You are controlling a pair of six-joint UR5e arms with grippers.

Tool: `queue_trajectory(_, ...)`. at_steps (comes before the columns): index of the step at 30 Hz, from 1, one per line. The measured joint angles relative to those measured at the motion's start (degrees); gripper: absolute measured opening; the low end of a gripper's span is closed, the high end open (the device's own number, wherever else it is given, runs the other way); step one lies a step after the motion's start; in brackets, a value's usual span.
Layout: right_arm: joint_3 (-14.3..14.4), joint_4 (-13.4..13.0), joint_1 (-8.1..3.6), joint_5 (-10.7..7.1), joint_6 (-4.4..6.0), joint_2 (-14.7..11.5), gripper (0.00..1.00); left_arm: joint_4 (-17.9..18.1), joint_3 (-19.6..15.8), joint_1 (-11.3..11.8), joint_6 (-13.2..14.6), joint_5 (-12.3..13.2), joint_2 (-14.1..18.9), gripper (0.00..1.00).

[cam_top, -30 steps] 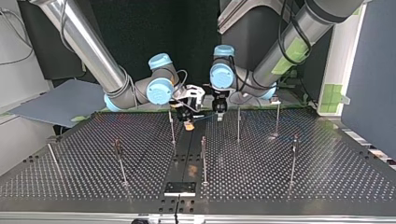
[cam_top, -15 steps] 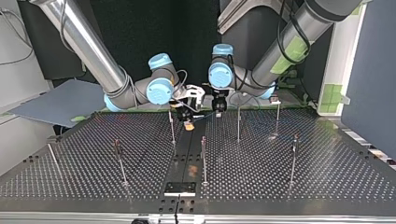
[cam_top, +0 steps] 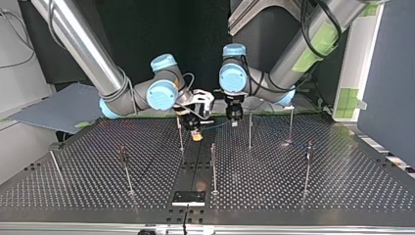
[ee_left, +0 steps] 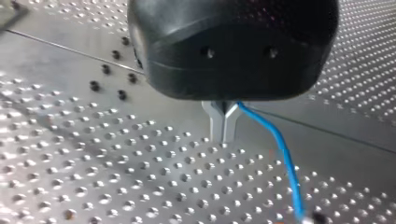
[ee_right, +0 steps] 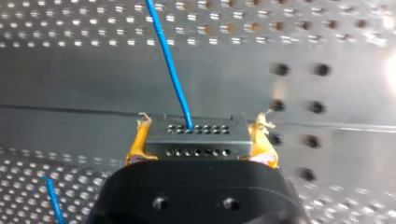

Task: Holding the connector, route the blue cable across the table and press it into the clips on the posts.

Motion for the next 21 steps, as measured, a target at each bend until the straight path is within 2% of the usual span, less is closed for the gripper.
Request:
queue_trajectory(16, 0.0, 4.0, -1.06, -0.06, 1.39, -7.8, 0.00, -3.3, 0.0, 0.4, -0.1, -0.1, 7.4, 0.00)
queue_trajectory(21, 0.1, 5.1, -1.11, -0.09, 1.56, -10.4, 0.00, -4.0, 0.0, 0.5, -0.1, -0.1, 9.8, 0.00)
